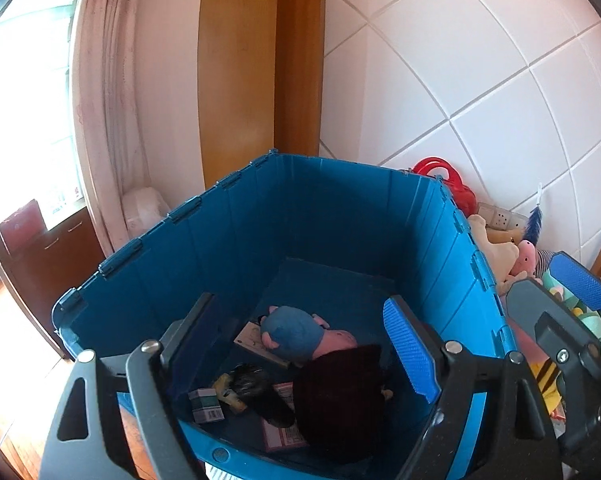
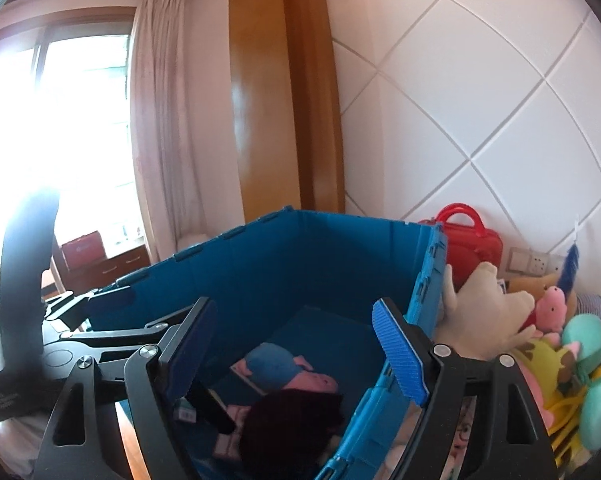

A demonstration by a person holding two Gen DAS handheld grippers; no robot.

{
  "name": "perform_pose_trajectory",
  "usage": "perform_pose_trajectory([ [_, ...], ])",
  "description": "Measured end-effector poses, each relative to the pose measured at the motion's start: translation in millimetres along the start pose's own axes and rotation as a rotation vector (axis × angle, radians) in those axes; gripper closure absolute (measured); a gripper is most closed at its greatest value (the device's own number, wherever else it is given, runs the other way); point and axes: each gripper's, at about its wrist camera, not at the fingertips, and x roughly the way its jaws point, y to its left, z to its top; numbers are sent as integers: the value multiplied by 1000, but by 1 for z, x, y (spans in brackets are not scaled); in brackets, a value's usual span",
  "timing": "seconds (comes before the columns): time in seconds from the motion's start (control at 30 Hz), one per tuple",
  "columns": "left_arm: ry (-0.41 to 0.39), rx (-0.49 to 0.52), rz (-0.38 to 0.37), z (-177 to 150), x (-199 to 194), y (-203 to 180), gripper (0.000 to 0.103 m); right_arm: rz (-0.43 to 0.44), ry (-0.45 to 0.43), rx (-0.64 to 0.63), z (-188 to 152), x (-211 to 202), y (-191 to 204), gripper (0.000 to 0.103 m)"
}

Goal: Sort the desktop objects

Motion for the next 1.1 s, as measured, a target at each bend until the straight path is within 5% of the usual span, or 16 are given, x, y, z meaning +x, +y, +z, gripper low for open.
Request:
perform_pose_trajectory([
  [0.8,11,25,-31,-22,-33,-21,19,-51,-29,26,-9,-58,-2,0],
  [1.1,3,44,-67,-34,-54,-51,19,-113,-26,26,-20,-87,-16,0],
])
